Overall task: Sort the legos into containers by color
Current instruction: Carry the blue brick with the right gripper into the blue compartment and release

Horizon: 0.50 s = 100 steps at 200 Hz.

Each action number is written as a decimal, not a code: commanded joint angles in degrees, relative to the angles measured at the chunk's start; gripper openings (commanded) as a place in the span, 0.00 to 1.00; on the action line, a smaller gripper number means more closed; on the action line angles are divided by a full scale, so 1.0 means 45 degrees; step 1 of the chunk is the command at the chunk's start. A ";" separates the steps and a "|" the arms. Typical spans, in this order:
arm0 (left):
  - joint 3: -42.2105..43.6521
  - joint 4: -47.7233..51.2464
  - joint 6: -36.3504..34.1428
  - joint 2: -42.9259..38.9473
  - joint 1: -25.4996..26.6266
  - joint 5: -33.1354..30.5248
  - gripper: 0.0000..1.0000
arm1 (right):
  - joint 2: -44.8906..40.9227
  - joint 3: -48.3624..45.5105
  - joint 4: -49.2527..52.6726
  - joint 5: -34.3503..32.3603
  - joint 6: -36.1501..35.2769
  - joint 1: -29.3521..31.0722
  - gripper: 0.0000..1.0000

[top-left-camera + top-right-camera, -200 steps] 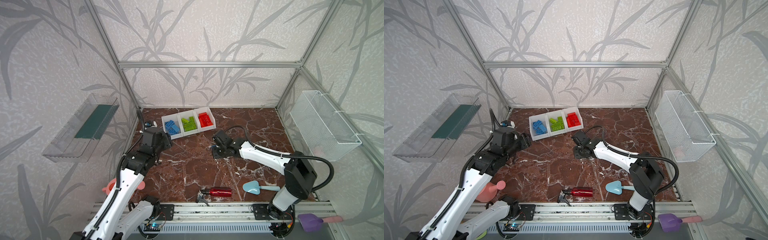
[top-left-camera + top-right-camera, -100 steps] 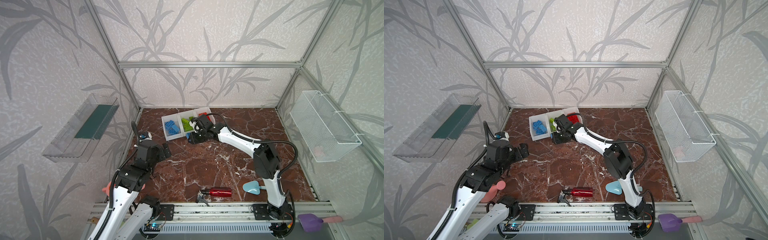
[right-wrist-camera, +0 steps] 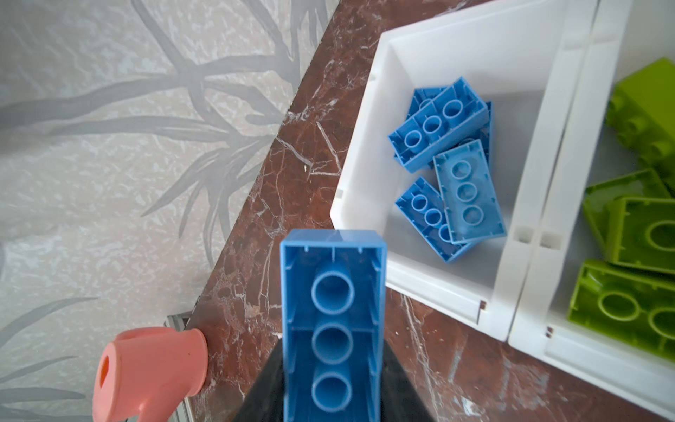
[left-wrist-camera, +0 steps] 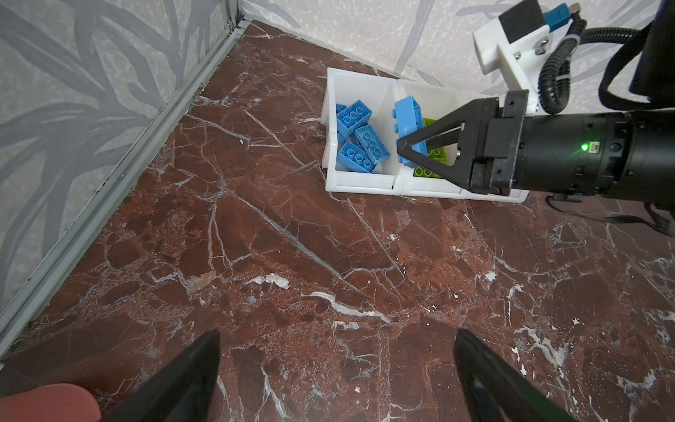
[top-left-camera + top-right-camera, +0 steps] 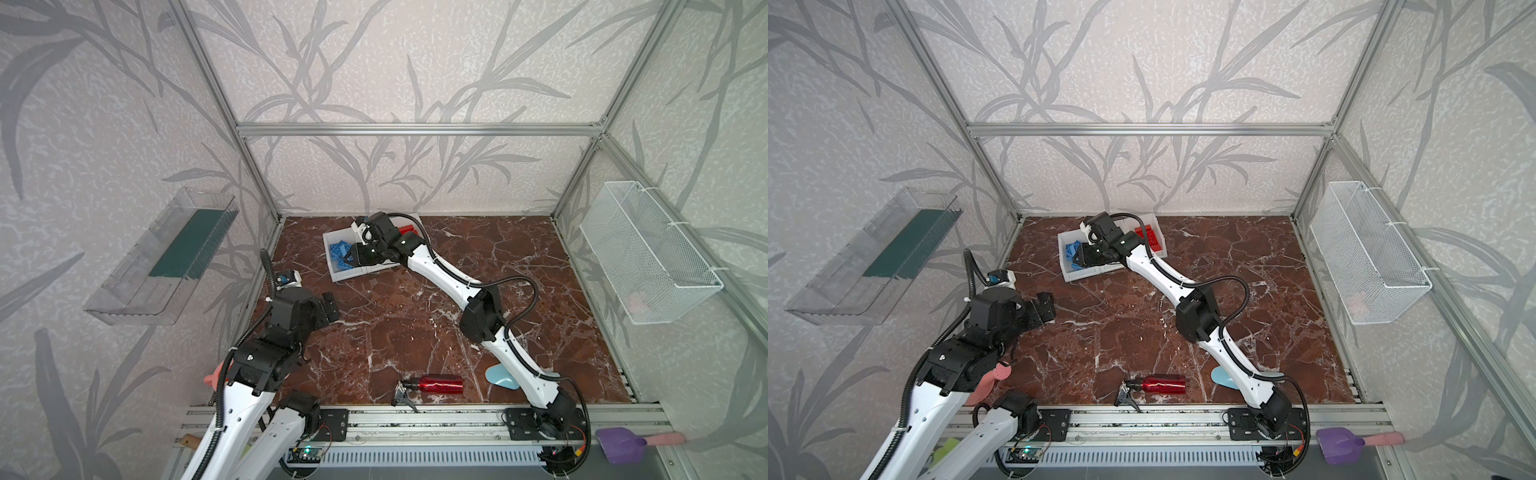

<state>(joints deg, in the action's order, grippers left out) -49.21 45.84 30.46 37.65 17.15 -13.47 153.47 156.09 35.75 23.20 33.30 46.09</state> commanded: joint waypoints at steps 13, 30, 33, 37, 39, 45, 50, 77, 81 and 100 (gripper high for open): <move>0.0159 0.0080 0.0009 -0.0163 0.0030 -0.0025 0.99 | 0.0369 -0.0267 -0.1790 0.0506 0.2033 -0.0177 0.17; 0.0159 0.0085 0.0022 -0.0147 0.0059 -0.0028 0.99 | 0.0626 -0.0333 -0.2863 0.0567 0.2542 -0.0212 0.19; 0.0170 0.0064 0.0018 -0.0144 0.0074 0.0002 0.99 | 0.0706 -0.0268 -0.2980 0.0567 0.2576 -0.0220 0.20; 0.0171 0.0066 0.0014 -0.0146 0.0076 0.0006 0.99 | 0.0818 -0.0115 -0.3086 0.0567 0.2658 -0.0222 0.20; 0.0164 0.0066 0.0010 -0.0135 0.0081 0.0006 0.99 | 0.0862 -0.0023 -0.3126 0.0567 0.2693 -0.0231 0.20; 0.0172 0.0067 0.0027 -0.0126 0.0096 0.0011 0.99 | 0.1080 0.0231 -0.3297 0.0584 0.2786 -0.0231 0.21; 0.0160 0.0070 0.0014 -0.0119 0.0110 0.0025 0.99 | 0.1242 0.0429 -0.3432 0.0620 0.2922 -0.0252 0.22; 0.0168 0.0076 0.0047 -0.0115 0.0174 0.0026 0.99 | 0.1767 0.0673 -0.4529 0.0587 0.3962 -0.0440 0.24; 0.0161 0.0092 0.0048 -0.0116 0.0191 0.0050 0.99 | 0.1804 0.0647 -0.4642 0.0558 0.4095 -0.0490 0.24; 0.0170 0.0100 0.0035 -0.0105 0.0213 0.0077 0.99 | 0.2023 0.0578 -0.5086 0.0464 0.4610 -0.0700 0.32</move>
<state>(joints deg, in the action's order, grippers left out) -49.21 45.84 30.50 37.36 17.80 -13.30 160.97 157.38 18.94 24.84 49.12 44.45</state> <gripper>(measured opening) 0.990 0.343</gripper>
